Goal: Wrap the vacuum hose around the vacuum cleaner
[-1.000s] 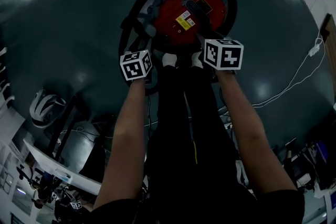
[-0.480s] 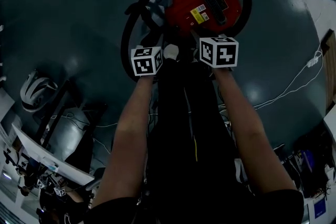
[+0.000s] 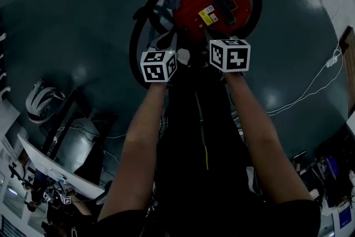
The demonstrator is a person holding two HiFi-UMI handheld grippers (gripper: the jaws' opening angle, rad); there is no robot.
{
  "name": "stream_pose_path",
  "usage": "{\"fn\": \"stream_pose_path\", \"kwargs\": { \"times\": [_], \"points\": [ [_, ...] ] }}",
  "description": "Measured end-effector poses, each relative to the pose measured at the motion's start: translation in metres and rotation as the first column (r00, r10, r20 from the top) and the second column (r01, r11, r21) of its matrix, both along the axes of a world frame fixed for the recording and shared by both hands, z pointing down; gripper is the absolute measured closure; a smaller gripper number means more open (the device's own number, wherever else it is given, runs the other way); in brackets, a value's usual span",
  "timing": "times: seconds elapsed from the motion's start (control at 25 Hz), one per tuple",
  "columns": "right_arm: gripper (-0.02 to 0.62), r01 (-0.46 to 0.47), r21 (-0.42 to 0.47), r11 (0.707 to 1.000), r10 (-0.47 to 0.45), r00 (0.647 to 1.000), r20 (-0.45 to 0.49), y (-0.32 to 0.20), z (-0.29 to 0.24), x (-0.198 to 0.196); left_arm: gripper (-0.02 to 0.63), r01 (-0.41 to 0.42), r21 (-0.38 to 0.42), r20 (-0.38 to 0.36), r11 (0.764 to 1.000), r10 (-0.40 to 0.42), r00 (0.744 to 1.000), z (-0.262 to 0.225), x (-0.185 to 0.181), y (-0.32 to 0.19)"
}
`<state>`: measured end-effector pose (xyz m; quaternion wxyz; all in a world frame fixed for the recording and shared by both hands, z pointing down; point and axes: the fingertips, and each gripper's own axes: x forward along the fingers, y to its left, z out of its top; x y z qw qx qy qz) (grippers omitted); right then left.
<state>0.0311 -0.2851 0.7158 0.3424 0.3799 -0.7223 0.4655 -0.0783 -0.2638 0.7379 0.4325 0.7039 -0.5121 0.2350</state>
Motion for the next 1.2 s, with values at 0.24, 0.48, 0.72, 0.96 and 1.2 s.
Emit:
{"fn": "stream_pose_path", "kwargs": {
  "times": [0.24,0.48,0.72,0.96,1.2],
  "points": [
    [0.6,-0.01,0.012,1.0,0.01,1.0,0.011,0.006,-0.01,0.005,0.595,-0.022,-0.012,-0.011,1.0,0.021,1.0,-0.011,0.013,0.008],
    [0.601,-0.044,0.032,0.999,0.043,0.999,0.009,0.012,-0.028,0.013,0.597,-0.018,-0.032,-0.023,0.999,0.017,1.0,-0.035,0.024,0.015],
    [0.6,-0.094,0.059,0.994,0.092,0.995,0.031,0.009,-0.051,0.015,0.597,-0.027,0.004,-0.032,1.0,0.027,0.999,-0.068,0.034,0.009],
    [0.6,-0.129,0.086,0.988,0.124,0.99,0.062,0.014,-0.082,0.019,0.597,-0.044,0.028,-0.032,0.999,0.045,0.998,-0.097,0.037,0.009],
    [0.6,-0.12,0.07,0.99,0.115,0.991,0.071,0.026,-0.079,0.013,0.597,0.018,-0.018,0.002,1.0,-0.018,1.0,-0.075,0.015,0.02]
  ]
}}
